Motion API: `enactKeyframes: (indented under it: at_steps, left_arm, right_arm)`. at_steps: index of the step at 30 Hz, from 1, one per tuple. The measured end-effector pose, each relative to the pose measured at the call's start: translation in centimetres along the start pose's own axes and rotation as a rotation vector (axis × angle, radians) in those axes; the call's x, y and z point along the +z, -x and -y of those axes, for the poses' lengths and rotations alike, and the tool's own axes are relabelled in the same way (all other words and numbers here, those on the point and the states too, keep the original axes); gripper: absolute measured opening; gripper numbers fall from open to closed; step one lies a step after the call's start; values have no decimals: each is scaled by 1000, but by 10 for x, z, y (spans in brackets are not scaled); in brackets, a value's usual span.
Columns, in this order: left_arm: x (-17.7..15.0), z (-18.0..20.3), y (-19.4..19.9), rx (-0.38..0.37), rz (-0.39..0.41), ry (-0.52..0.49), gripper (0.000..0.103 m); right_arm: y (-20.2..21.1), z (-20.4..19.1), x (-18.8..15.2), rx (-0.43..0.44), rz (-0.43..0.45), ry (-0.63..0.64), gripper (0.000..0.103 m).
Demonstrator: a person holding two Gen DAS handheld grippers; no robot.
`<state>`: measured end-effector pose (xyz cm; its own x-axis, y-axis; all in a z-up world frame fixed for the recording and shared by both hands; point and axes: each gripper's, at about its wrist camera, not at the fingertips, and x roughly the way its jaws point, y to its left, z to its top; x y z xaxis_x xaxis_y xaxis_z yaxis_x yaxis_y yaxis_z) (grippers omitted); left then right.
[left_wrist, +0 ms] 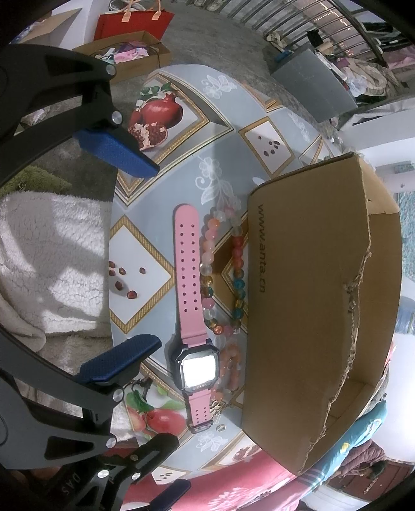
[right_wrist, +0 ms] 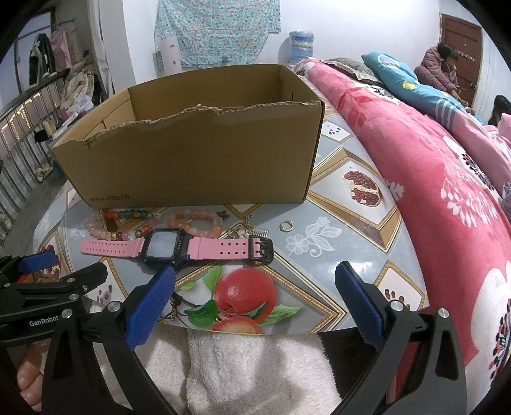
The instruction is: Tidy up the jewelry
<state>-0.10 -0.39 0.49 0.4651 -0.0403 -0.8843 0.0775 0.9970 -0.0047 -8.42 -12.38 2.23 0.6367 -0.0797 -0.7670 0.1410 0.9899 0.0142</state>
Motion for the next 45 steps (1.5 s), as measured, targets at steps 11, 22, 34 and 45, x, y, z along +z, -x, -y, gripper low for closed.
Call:
enactKeyframes:
  at_steps: [11, 22, 34, 45]
  left_arm:
    - [0, -2, -2, 11, -1, -2, 95]
    - [9, -36, 0, 24, 87, 2, 94]
    - [16, -43, -10, -253, 124, -45, 95]
    - [3, -19, 2, -240, 225, -196, 94]
  right_arm:
    - [2, 4, 4, 1, 10, -8, 98]
    - [3, 1, 5, 151, 76, 26, 98]
    - [-27, -38, 15, 346, 58, 171, 66]
    - [-40, -67, 7, 360, 47, 488, 58]
